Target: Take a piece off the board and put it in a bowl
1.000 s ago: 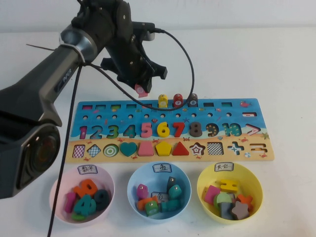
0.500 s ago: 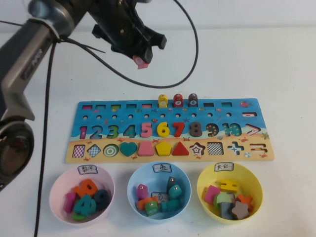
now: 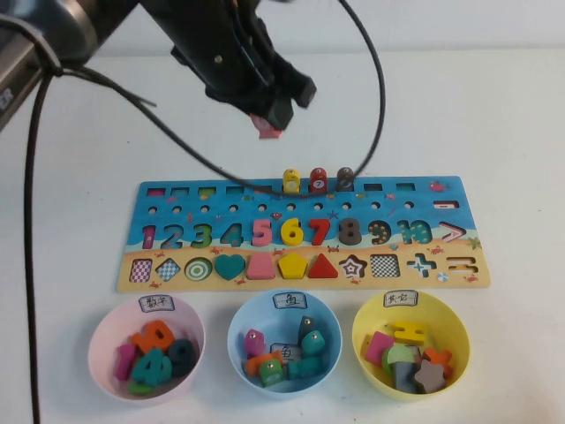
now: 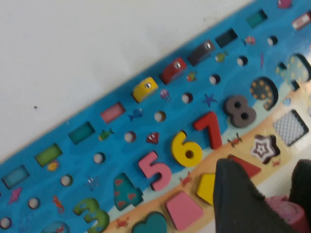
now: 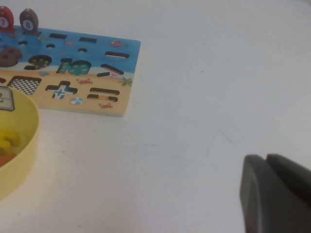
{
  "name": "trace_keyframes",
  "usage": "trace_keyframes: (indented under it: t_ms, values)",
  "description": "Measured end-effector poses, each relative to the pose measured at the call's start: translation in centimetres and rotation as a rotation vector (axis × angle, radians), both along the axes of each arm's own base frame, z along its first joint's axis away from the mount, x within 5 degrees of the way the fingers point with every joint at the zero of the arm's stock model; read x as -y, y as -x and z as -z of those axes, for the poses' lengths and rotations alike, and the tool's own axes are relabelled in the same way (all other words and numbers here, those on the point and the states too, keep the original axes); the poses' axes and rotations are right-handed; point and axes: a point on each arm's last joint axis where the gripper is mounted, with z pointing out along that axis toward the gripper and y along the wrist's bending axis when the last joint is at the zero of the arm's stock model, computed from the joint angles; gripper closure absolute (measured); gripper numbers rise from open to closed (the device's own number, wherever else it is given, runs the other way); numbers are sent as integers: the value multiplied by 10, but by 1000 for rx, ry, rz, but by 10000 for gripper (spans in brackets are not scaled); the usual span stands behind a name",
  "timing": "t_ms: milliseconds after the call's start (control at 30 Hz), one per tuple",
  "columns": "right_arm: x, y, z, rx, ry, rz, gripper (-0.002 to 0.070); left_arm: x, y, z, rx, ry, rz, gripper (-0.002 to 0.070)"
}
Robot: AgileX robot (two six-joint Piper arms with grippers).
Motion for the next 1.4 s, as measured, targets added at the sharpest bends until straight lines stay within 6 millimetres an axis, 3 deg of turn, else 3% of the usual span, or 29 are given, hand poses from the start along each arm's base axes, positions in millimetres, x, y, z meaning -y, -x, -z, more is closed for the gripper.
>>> trace_keyframes:
  t_ms: [300,467,667,800,1200,1400]
  values:
    - [0,0,0,0,0,0,694,16,59,22,-61,-143,160,477]
    - [0,0,0,0,0,0,694,14,84,49,-135,-224,242,477]
    - [0,0,0,0,0,0,694,0,99,90,-247,-327,264,477]
    - [0,0,0,0,0,0,694,-6,106,108,-299,-363,270,477]
    - [0,0,0,0,0,0,694,6,93,112,-147,-248,247,477]
    - [0,0,0,0,0,0,694,12,86,133,-180,-267,257,477]
